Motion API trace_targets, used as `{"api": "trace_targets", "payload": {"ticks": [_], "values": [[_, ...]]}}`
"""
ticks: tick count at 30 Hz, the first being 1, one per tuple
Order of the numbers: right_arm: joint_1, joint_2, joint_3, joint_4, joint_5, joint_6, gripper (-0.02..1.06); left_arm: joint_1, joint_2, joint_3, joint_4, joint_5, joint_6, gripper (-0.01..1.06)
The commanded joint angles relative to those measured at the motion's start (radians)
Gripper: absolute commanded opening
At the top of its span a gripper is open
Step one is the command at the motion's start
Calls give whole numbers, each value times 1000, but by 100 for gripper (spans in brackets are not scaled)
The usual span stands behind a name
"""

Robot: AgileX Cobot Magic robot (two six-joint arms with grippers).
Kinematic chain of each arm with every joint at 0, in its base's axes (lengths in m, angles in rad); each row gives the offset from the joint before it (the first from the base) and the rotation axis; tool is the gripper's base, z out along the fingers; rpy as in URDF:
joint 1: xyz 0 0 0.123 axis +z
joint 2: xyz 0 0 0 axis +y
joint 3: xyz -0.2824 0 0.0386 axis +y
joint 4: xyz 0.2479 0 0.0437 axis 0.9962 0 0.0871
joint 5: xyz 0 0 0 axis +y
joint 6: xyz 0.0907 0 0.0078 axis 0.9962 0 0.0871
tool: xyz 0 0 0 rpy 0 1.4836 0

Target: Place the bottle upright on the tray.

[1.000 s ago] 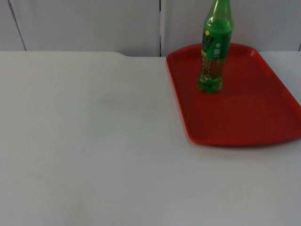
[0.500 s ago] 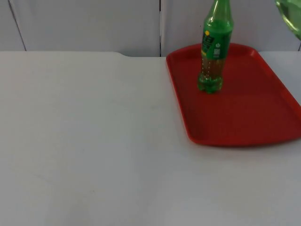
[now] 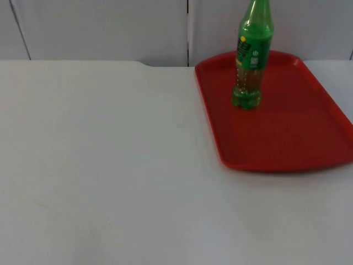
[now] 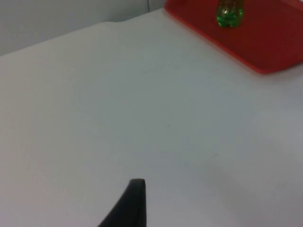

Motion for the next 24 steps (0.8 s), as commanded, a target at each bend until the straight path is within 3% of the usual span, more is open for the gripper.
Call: {"api": "trace_targets", "payload": {"ticks": [1, 3, 6, 7, 9, 11, 12, 15, 17, 18, 19, 21, 24], "values": [[5, -62, 18, -60, 17, 27, 0, -3, -5, 6, 5, -3, -1, 105], [5, -121, 33, -156, 69, 111, 0, -3, -5, 6, 5, -3, -1, 105], [5, -187, 46, -409, 174, 360, 0, -3, -5, 6, 5, -3, -1, 105], [5, -187, 46, -409, 174, 360, 0, -3, -5, 6, 5, -3, -1, 105], [5, -216, 58, -619, 242, 559, 0, -3, -5, 6, 5, -3, -1, 105], [5, -239, 99, -896, 301, 807, 0, -3, -5, 6, 5, -3, -1, 105], [5, -239, 99, -896, 301, 807, 0, -3, -5, 6, 5, -3, -1, 105], [5, -241, 180, -1225, 397, 1131, 0, -3, -5, 6, 5, -3, -1, 105], [5, -241, 206, -1225, 468, 1198, 0, -3, -5, 6, 5, -3, -1, 105], [5, -236, 225, -1225, 531, 1199, 0, -3, -5, 6, 5, -3, -1, 105], [5, -236, 225, -1225, 531, 1199, 0, -3, -5, 6, 5, -3, -1, 105], [5, -236, 259, -1225, 632, 1220, 0, -3, -5, 6, 5, -3, -1, 105], [5, -236, 287, -1225, 708, 1266, 0, -3, -5, 6, 5, -3, -1, 105]]}}
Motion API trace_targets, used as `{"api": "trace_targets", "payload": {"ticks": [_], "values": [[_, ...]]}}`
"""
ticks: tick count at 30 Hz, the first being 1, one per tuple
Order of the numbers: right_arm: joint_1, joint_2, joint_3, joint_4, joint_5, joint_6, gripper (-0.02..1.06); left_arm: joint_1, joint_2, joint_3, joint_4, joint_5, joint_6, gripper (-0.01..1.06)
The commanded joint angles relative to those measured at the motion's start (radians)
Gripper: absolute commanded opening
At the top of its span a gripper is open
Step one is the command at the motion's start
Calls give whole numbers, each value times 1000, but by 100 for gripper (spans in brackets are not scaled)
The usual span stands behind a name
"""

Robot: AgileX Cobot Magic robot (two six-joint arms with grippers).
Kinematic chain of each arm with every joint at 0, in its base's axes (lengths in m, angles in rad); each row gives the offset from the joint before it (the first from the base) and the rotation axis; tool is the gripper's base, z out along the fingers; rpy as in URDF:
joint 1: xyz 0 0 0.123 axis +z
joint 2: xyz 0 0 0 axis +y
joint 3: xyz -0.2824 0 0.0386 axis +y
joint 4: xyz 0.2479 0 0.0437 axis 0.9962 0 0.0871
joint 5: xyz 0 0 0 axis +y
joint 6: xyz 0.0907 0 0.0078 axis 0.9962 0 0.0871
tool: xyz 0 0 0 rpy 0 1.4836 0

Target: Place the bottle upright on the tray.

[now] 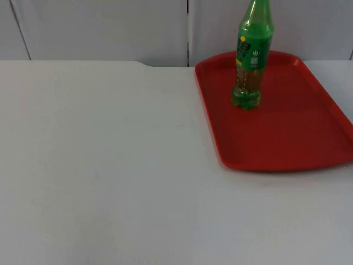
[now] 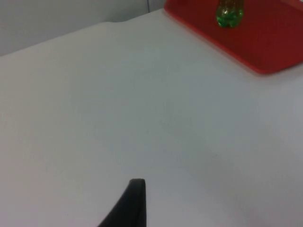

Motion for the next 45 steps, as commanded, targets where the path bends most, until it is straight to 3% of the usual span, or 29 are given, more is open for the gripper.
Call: {"api": "trace_targets", "payload": {"ticks": [1, 8, 13, 18, 20, 21, 22, 26, 27, 29, 31, 33, 38, 39, 43, 44, 45], "values": [[5, 0, 13, -27, 58, 35, 0, -3, -5, 6, 5, -3, -1, 105], [5, 0, 17, -27, -49, 108, 0, -3, -5, 6, 5, -3, -1, 105], [5, 0, -37, -27, -238, 94, 0, -3, -5, 6, 5, -3, -1, 105], [5, 6, -122, -27, -258, 64, 0, -3, -5, 6, 5, -3, -1, 105], [5, 24, -167, -27, -224, 29, 0, -3, -5, 6, 5, -3, -1, 105], [5, 65, -221, 26, -138, -23, 0, -3, -5, 6, 5, -3, -1, 105], [5, 65, -221, 26, -138, -23, 0, -3, -5, 6, 5, -3, -1, 105], [5, 265, -414, 187, 111, -223, 0, -3, -5, 6, 5, -3, -1, 105], [5, 265, -414, 187, 111, -223, 0, -3, -5, 6, 5, -3, -1, 105], [5, 375, -541, 302, 166, -318, 0, -3, -5, 6, 5, -3, -1, 105], [5, 466, -646, 417, 152, -405, 0, -3, -5, 6, 5, -3, -1, 105], [5, 507, -690, 456, 117, -418, 0, -3, -5, 6, 5, -3, -1, 105], [0, 565, -733, 558, -226, -364, 0, -3, -5, 6, 6, -3, -1, 105], [0, 565, -733, 558, -226, -364, 0, -3, -5, 6, 6, -3, -1, 105], [-59, 581, -732, 665, -540, -391, 0, -3, -5, 6, 6, -3, -1, 105], [-76, 584, -732, 674, -598, -391, 0, -3, -5, 6, 6, -3, -1, 105], [-76, 584, -732, 674, -598, -391, 0, -3, -5, 6, 6, -3, -1, 105]]}}
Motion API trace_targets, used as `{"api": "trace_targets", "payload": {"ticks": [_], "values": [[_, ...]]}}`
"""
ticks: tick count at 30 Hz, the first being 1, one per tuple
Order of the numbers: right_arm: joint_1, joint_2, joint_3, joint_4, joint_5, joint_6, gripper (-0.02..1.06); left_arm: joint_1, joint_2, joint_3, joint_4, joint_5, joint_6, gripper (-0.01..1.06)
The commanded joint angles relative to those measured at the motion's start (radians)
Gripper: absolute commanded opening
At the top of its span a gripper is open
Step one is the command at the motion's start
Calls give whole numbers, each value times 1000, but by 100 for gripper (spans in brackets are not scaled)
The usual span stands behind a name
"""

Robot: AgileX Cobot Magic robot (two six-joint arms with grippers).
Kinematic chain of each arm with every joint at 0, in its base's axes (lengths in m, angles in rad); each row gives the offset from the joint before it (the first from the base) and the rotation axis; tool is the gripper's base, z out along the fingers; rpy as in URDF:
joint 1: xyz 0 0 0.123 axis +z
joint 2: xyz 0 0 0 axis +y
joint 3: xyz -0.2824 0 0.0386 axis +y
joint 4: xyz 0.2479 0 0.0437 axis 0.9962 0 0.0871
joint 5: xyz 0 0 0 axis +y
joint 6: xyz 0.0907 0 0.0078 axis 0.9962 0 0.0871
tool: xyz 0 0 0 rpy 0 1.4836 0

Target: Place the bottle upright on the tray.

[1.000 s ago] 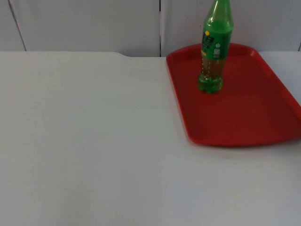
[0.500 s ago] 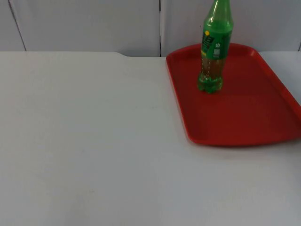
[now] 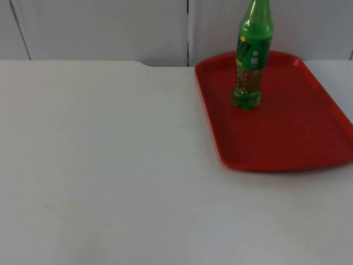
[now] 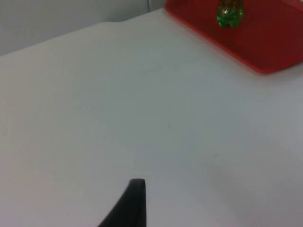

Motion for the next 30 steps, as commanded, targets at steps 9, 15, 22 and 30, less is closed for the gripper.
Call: {"api": "trace_targets", "payload": {"ticks": [9, 15, 22, 30], "values": [[-143, 98, -10, -1, -449, -230, 0, -3, -5, 6, 8, -3, -1, 105], [-384, 145, -10, 6, -786, -262, 0, -3, -5, 6, 9, -3, -1, 105], [-675, 228, -10, 115, -998, -282, 0, -3, -5, 6, 10, -3, -1, 105], [-825, 365, -10, 323, -1085, -496, 0, -3, -5, 6, 10, -3, -1, 105]]}}
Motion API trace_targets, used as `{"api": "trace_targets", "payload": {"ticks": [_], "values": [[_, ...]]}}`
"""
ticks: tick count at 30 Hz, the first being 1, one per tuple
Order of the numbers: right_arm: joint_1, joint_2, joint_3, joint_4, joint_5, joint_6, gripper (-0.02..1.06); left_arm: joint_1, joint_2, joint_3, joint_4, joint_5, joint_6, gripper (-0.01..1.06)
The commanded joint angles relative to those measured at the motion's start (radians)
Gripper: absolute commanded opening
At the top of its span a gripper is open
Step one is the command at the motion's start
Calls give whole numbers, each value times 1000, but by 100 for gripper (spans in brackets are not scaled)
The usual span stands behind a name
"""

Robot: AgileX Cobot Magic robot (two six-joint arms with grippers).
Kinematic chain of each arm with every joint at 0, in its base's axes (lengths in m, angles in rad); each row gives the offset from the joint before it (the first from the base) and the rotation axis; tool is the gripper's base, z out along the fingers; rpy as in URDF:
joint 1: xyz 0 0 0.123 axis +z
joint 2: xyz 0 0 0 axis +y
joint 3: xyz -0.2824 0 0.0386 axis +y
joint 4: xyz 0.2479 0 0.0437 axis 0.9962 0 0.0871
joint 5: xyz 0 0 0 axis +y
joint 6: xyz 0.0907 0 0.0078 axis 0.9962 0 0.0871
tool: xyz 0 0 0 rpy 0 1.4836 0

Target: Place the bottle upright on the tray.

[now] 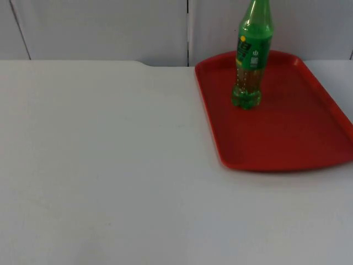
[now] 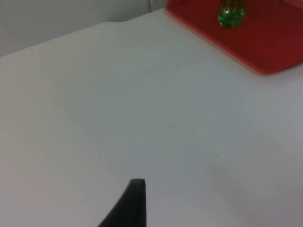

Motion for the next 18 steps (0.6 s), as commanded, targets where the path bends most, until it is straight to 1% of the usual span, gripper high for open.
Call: {"api": "trace_targets", "payload": {"ticks": [1, 3, 6, 7, 9, 10, 11, 13, 14, 15, 16, 17, 18], "values": [[-23, 26, -10, 54, -82, -60, 0, -3, -5, 6, 5, -3, -1, 105], [-38, 73, -10, 86, -155, -109, 0, -3, -5, 6, 5, -3, -1, 105], [-38, 158, -10, 210, -141, -230, 0, -3, -5, 6, 5, -3, -1, 105], [-38, 158, -10, 210, -141, -230, 0, -3, -5, 6, 5, -3, -1, 105], [-38, 234, -10, 290, -134, -388, 0, -3, -5, 6, 5, -3, -1, 105], [-38, 263, -10, 330, -134, -440, 0, -3, -5, 6, 5, -3, -1, 105], [-38, 263, -10, 330, -134, -440, 0, -3, -5, 6, 5, -3, -1, 105], [-38, 327, -10, 399, -162, -440, 0, -3, -5, 6, 6, -3, -1, 105], [-38, 365, -10, 406, -211, -440, 0, -3, -5, 6, 6, -3, -1, 105], [-42, 424, -10, 406, -324, -440, 0, -3, -5, 6, 6, -3, -1, 105], [-42, 464, -10, 406, -413, -440, 0, -3, -5, 6, 6, -3, -1, 105], [-42, 464, -10, 406, -413, -440, 0, -3, -5, 6, 6, -3, -1, 105], [-42, 497, -10, 406, -484, -440, 0, -3, -5, 6, 6, -3, -1, 105]]}}
